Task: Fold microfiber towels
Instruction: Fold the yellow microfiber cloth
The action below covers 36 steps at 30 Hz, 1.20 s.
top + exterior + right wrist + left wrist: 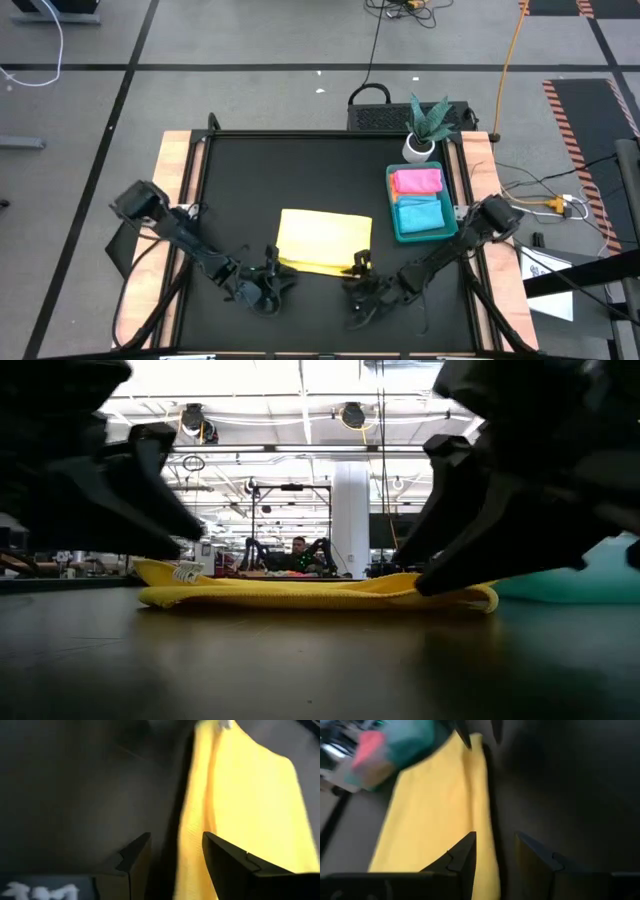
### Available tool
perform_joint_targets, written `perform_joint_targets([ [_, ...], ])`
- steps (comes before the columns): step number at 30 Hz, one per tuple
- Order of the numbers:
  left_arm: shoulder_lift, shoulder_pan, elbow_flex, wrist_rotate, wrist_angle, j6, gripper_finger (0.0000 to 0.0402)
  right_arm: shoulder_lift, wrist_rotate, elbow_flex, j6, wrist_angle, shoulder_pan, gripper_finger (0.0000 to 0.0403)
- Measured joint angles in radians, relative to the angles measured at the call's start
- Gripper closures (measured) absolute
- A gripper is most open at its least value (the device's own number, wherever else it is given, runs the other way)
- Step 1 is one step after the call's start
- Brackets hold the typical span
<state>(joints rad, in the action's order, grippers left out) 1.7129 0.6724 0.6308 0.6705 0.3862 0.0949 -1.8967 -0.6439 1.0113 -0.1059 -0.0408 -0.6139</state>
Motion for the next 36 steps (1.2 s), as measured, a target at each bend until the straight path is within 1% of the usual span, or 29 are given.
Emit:
perform_joint_targets([
  [1,0.026,-0.009,0.015,0.009,0.028,0.016,0.027,-0.012,-0.025,0.022,-0.008,0.045,0.002,0.0234],
  [3,0.072,-0.034,0.046,0.007,0.067,0.038,0.027,-0.029,-0.039,0.053,-0.03,0.127,0.012,0.0234],
  [7,0.153,-0.089,0.109,0.001,0.081,0.04,0.027,-0.036,-0.04,0.077,-0.083,0.237,0.032,0.0234],
  [11,0.204,-0.139,0.137,-0.001,0.068,0.0,0.027,-0.029,-0.045,0.079,-0.138,0.337,0.038,0.0234],
  [13,0.206,-0.158,0.139,-0.011,0.04,-0.038,0.027,-0.028,-0.053,0.079,-0.171,0.392,0.038,0.0234],
  [16,0.208,-0.179,0.14,-0.05,-0.005,-0.132,0.027,-0.027,-0.07,0.082,-0.25,0.479,0.035,0.0234],
  [18,0.208,-0.181,0.14,-0.056,-0.017,-0.159,0.027,-0.027,-0.09,0.081,-0.306,0.528,0.029,0.0234],
  [23,0.208,-0.179,0.14,-0.066,-0.019,-0.161,0.027,-0.025,-0.118,0.08,-0.479,0.661,0.023,0.0234],
  [29,0.209,-0.179,0.139,-0.068,-0.024,-0.171,0.027,-0.025,-0.117,0.078,-0.672,0.844,0.023,0.0234],
  [32,0.209,-0.179,0.139,-0.069,-0.024,-0.176,0.027,-0.025,-0.103,0.078,-0.732,0.911,0.021,0.0234],
  [36,0.209,-0.179,0.138,-0.072,-0.025,-0.177,0.027,-0.025,-0.068,0.077,-0.737,0.923,0.018,0.024],
])
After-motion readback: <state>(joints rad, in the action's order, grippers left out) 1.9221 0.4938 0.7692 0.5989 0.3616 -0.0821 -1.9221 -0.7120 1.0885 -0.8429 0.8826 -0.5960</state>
